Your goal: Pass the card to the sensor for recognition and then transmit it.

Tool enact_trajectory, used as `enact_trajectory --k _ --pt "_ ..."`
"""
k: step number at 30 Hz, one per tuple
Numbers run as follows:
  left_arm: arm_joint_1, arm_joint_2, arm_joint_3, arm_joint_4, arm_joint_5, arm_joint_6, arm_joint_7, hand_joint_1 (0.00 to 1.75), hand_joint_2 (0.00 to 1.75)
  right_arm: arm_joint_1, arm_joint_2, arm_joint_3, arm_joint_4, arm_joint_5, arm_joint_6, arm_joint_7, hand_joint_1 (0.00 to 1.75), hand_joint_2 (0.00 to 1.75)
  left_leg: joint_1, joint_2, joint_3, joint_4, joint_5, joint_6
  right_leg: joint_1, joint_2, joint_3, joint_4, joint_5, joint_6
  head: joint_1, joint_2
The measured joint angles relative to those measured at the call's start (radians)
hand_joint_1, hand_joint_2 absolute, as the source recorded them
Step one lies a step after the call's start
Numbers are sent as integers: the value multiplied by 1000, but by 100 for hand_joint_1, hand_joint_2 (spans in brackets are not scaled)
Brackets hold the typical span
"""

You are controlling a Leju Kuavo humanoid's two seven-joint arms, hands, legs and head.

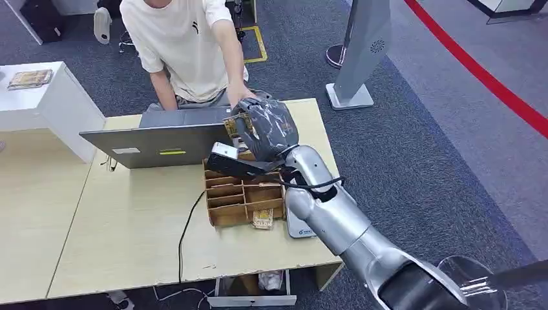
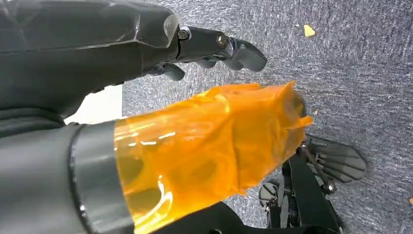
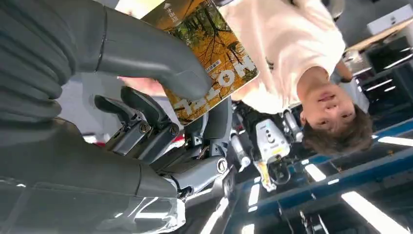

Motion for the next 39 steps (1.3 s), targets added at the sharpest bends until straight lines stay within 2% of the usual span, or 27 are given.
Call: enact_trajectory --k 3,4,5,6,7,9,17,24,31,32,33,34,35,39 --pt "0 0 -2 0 -2 -2 0 0 0 -3 0 11 19 45 -23 8 175 175 0 0 0 0 0 0 0 0 0 0 0 0 0 0" --pt "0 0 -2 0 -2 -2 0 0 0 -5 0 15 25 61 -29 9 127 175 0 0 0 0 0 0 0 0 0 0 0 0 0 0" --pt "0 1 -2 0 -2 -2 0 0 0 -5 0 18 32 77 -37 11 127 175 0 0 0 0 0 0 0 0 0 0 0 0 0 0" --pt "0 1 -3 0 -2 -3 0 0 0 -6 0 20 39 90 -45 13 30 175 0 0 0 0 0 0 0 0 0 0 0 0 0 0" --pt "0 1 -4 0 -2 -3 0 0 0 -7 0 21 47 104 -53 16 2 175 0 0 0 0 0 0 0 0 0 0 0 0 0 0" --pt "0 3 -5 0 -2 -3 0 0 0 -7 0 25 60 128 -60 21 0 175 0 0 0 0 0 0 0 0 0 0 0 0 0 0" --pt "0 5 -5 1 0 -4 0 0 0 -11 0 41 96 188 -68 39 0 175 0 0 0 0 0 0 0 0 0 0 0 0 0 0" --pt "0 7 -5 8 5 -3 0 0 0 -11 0 43 108 188 -77 38 0 175 0 0 0 0 0 0 0 0 0 0 0 0 0 0" --pt "0 6 -5 8 23 0 0 0 0 28 0 43 36 104 -69 -4 0 175 0 0 0 0 0 0 0 0 0 0 0 0 0 0" --pt "0 5 -5 9 25 2 0 0 0 43 0 43 15 91 -65 -11 10 175 0 0 0 0 0 0 0 0 0 0 0 0 0 0" --pt "0 5 -5 9 28 3 0 0 0 57 0 43 -7 78 -62 -17 10 175 0 0 0 0 0 0 0 0 -1 0 0 0 0 0" --pt "0 5 -5 9 32 5 0 0 0 73 0 43 -27 62 -58 -24 147 175 0 0 0 0 0 0 0 0 -1 0 0 0 0 0" --pt "0 4 -5 9 34 6 0 0 0 91 0 43 -49 49 -55 -31 173 175 0 0 0 0 0 0 0 0 -1 0 0 0 0 0" --pt "0 3 -5 9 50 13 -3 0 0 165 -3 54 -143 10 -55 -46 175 175 0 0 0 0 0 0 0 0 -1 0 0 0 0 0"
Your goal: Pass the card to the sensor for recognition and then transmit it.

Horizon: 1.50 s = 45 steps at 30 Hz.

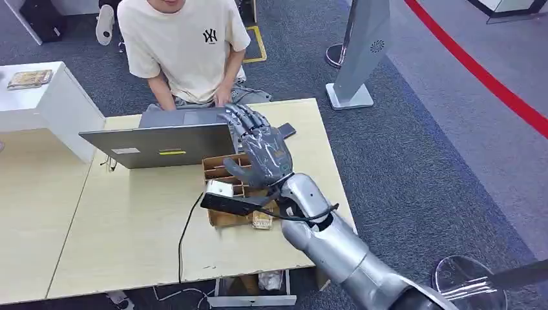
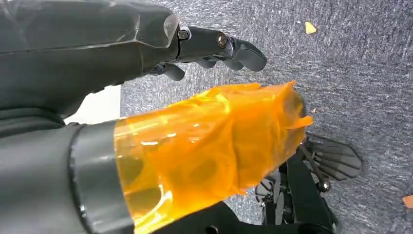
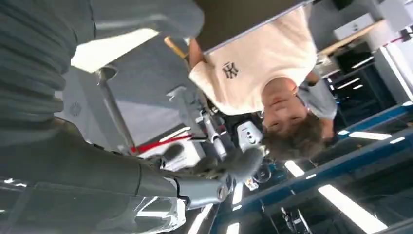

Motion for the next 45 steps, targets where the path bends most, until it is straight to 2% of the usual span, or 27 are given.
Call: enact_trajectory --k 3,5,6,7,8,10,11,12,13,14,15,16,17,21,22,25,26,30,40,44,45 --pt "0 -2 5 0 11 6 -1 0 0 52 -8 13 -54 -11 -5 -4 173 175 0 0 0 0 0 0 0 0 0 0 0 0 0 0" --pt "0 -3 11 0 18 11 -2 0 0 81 -15 16 -81 -19 -10 -5 162 175 0 0 0 0 0 0 0 0 0 0 0 0 0 0" --pt "0 -5 14 0 21 12 -2 0 0 94 -18 17 -91 -22 -11 -5 162 175 0 0 0 0 0 0 0 0 0 0 0 0 0 0" --pt "0 -5 15 0 24 14 -1 0 0 106 -21 19 -99 -23 -12 -5 147 175 0 0 0 0 0 0 0 0 0 0 0 0 0 0" --pt "0 -6 16 0 27 15 0 0 0 118 -26 22 -106 -21 -16 -5 140 175 0 0 0 0 0 0 0 0 0 0 0 0 0 0" --pt "0 -6 18 1 32 18 0 0 0 142 -35 28 -115 -18 -22 -3 136 175 0 0 0 0 0 0 0 0 0 0 0 0 0 0" --pt "0 -6 19 2 34 18 0 0 0 150 -40 31 -117 -14 -27 0 127 175 0 0 0 0 0 0 0 0 0 0 0 0 0 0" --pt "0 -6 21 3 37 20 0 0 0 158 -44 35 -118 -4 -33 3 129 175 0 0 0 0 0 0 0 0 0 0 0 0 0 0" --pt "0 -6 23 4 37 21 0 0 0 165 -48 37 -118 2 -37 7 91 175 0 0 0 0 0 0 0 0 0 0 0 0 0 0" --pt "0 -6 25 6 40 21 0 0 0 171 -52 39 -118 13 -39 16 72 175 0 0 0 0 0 0 0 0 0 0 0 0 0 0" --pt "0 -6 27 6 41 21 0 0 0 176 -56 41 -115 25 -38 31 72 175 0 0 0 0 0 0 0 0 0 0 0 0 0 0" --pt "0 -6 29 7 43 21 0 0 0 177 -59 45 -112 36 -37 42 51 175 0 0 0 0 0 0 0 0 0 0 0 0 0 0" --pt "0 -6 32 7 43 22 0 0 0 177 -63 50 -104 48 -36 56 42 175 0 0 0 0 0 0 0 0 0 0 0 0 0 0" --pt "0 -5 36 8 45 23 0 0 0 176 -70 65 -54 74 -29 87 47 175 0 0 0 0 0 0 0 0 0 0 0 0 0 0" --pt "0 -5 37 8 45 23 0 0 0 174 -71 66 -44 76 -29 89 93 175 0 0 0 0 0 0 0 0 0 0 0 0 0 0" --pt "0 -5 40 8 46 24 2 0 0 164 -74 71 2 86 -31 98 86 175 0 0 0 0 0 0 0 0 0 0 0 0 0 0" --pt "0 -5 40 8 47 24 2 0 0 161 -74 71 14 86 -32 98 94 175 0 0 0 0 0 0 0 0 0 0 0 0 0 0" --pt "0 -5 41 8 52 26 2 0 0 148 -74 72 54 87 -32 107 106 175 0 0 0 0 0 0 0 0 0 0 0 0 0 0" --pt "0 -4 42 8 56 26 3 0 0 114 -74 72 139 88 -35 121 94 175 0 0 0 0 0 0 0 0 0 0 0 0 0 0" --pt "0 -4 43 8 57 26 3 0 0 105 -74 71 163 91 -38 123 77 175 0 0 0 0 0 0 0 0 0 0 0 0 0 0" --pt "0 -4 43 8 57 26 3 0 0 102 -74 71 169 91 -39 122 87 175 0 0 0 0 0 0 0 0 0 0 0 0 0 0"
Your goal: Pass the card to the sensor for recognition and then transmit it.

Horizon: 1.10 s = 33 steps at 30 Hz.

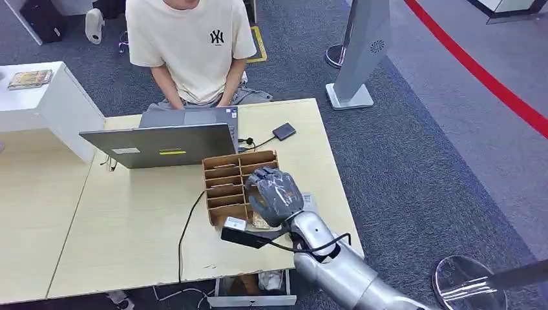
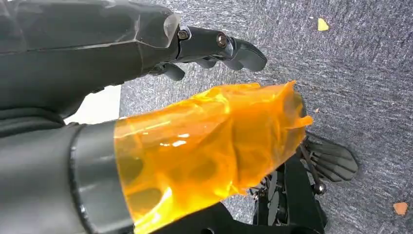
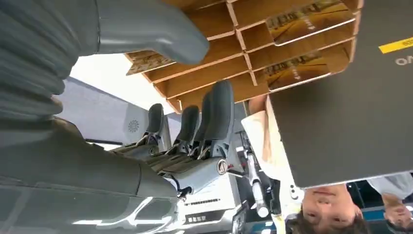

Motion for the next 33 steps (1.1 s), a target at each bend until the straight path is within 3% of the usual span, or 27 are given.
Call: enact_trajectory --k 17,20,29,33 --pt "0 0 5 0 1 0 0 0 0 -36 0 -13 92 11 -1 3 80 175 0 0 0 0 0 0 0 0 0 0 0 0 0 0" --pt "0 0 5 0 1 0 0 0 0 -40 0 -15 108 11 -4 2 87 175 0 0 0 0 0 0 0 0 0 0 0 0 0 0" --pt "0 0 5 0 2 0 0 0 0 -55 3 -32 163 11 -7 -2 87 175 0 0 0 0 0 0 0 0 0 0 0 0 0 0" --pt "0 0 5 0 3 0 0 0 0 -60 3 -39 183 12 -6 3 103 175 0 0 0 0 0 0 0 0 0 0 0 0 0 0"
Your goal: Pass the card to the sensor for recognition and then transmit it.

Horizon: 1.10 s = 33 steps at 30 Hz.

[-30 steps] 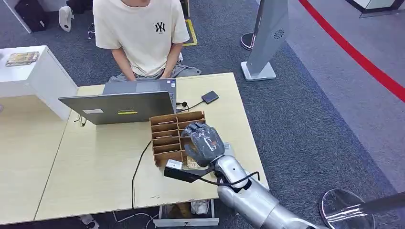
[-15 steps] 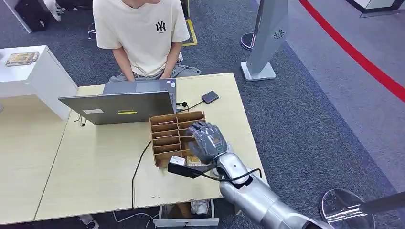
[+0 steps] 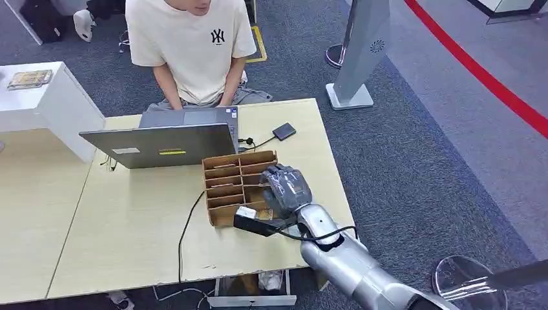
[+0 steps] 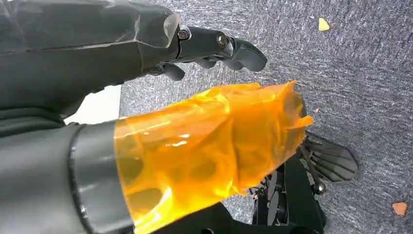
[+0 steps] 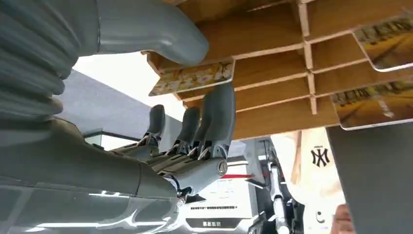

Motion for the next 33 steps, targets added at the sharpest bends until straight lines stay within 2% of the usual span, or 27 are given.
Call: enact_trajectory --k 4,5,6,8,9,27,33 --pt "0 0 0 0 2 0 -2 0 0 -7 0 -6 21 0 -1 0 101 175 0 0 0 0 0 0 0 0 0 0 0 0 0 0" --pt "0 0 0 0 2 0 -3 0 0 -9 0 -7 26 0 -1 0 117 175 0 0 0 0 0 0 0 0 0 0 0 0 0 0" --pt "0 0 0 0 2 0 -3 0 0 -11 0 -10 32 0 -1 0 140 175 0 0 0 0 0 0 0 0 0 0 0 0 0 0" --pt "0 0 0 0 2 0 -3 0 0 -13 0 -21 42 0 -2 0 154 175 0 0 0 0 0 0 0 0 0 0 0 0 0 0" --pt "0 0 0 0 2 0 -3 0 0 -15 0 -23 47 0 -4 0 175 175 0 0 0 0 0 0 0 0 0 0 0 0 0 0" --pt "0 0 0 0 5 0 -5 0 0 -27 9 -54 85 -17 -32 -28 175 175 0 0 0 0 0 0 0 0 0 0 0 0 0 0" --pt "1 -5 4 0 12 7 -7 0 0 -16 11 -85 30 -40 -59 -44 175 175 0 0 0 0 0 0 0 0 0 0 0 0 0 0"
